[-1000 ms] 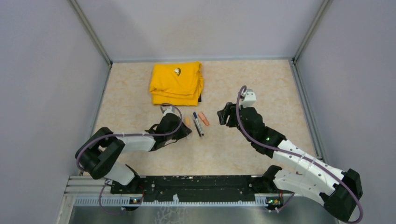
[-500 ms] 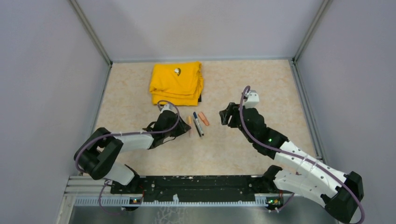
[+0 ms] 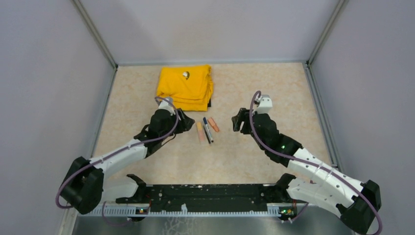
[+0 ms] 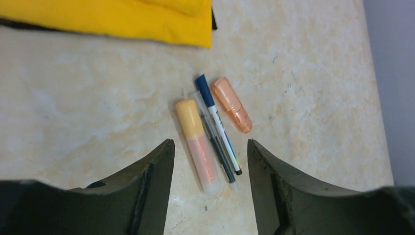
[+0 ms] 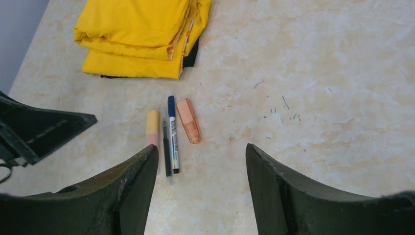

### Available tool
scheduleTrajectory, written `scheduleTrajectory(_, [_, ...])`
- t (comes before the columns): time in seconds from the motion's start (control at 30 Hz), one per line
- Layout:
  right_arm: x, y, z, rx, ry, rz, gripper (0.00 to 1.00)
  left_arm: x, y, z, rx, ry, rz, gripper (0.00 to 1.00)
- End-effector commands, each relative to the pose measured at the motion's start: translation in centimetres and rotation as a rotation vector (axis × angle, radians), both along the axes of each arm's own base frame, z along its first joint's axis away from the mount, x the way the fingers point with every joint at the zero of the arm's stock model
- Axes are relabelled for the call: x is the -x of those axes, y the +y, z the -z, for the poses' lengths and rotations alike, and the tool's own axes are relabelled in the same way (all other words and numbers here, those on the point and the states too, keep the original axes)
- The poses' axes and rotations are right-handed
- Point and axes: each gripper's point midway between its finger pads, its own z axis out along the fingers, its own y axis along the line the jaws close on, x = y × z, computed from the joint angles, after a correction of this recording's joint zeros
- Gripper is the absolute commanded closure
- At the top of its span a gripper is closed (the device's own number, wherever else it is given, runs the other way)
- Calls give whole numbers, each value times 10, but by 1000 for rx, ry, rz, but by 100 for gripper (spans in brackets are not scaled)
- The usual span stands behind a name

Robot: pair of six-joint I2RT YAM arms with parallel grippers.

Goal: Insert the pens into the pen caps

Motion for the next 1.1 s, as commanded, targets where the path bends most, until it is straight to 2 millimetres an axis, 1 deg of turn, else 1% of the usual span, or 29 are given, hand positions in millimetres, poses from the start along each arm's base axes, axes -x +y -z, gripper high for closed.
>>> scheduleTrajectory(0.0, [-7, -7, -25, 67, -59, 8, 33, -15, 14, -60, -120, -213, 40, 35])
scheduleTrajectory(0.07, [-9, -9, -30, 98, -75, 9, 32, -16, 23, -79, -169, -263, 27, 32])
scheduleTrajectory(0.1, [-11, -11, -33, 115, -88, 10, 32, -15, 28, -88, -191, -288, 23, 27])
scheduleTrajectory(0.13, [-12, -11, -36, 129, -101, 8, 31, -15, 32, -100, -208, -317, 18, 14])
scheduleTrajectory(0.2, [-14, -14, -43, 156, -131, 10, 29, -11, 41, -123, -233, -366, 3, 4])
scheduleTrajectory(0.23, [-15, -15, -46, 168, -143, 11, 28, -9, 46, -133, -245, -384, -6, 2])
scheduleTrajectory(0.33, [-16, -22, -53, 204, -173, 24, 25, -1, 60, -152, -277, -416, -29, 1])
scheduleTrajectory(0.4, [-15, -27, -55, 225, -188, 28, 23, 6, 68, -158, -298, -438, -33, 1])
scheduleTrajectory(0.5, [-11, -37, -61, 254, -225, 41, 17, 14, 85, -161, -334, -432, -83, 1])
scheduleTrajectory(0.6, [-6, -52, -70, 263, -272, 70, 11, 22, 107, -156, -371, -397, -157, 1])
scheduleTrajectory(0.7, [1, -66, -77, 265, -323, 99, 2, 30, 125, -149, -388, -376, -232, 1])
scheduleTrajectory(0.77, [7, -75, -81, 253, -350, 118, 2, 35, 135, -146, -398, -371, -267, 1])
scheduleTrajectory(0.9, [19, -97, -86, 204, -397, 179, 1, 42, 147, -146, -401, -379, -309, 1])
scheduleTrajectory(1.07, [30, -125, -81, 129, -436, 301, 2, 40, 155, -147, -403, -362, -367, 1])
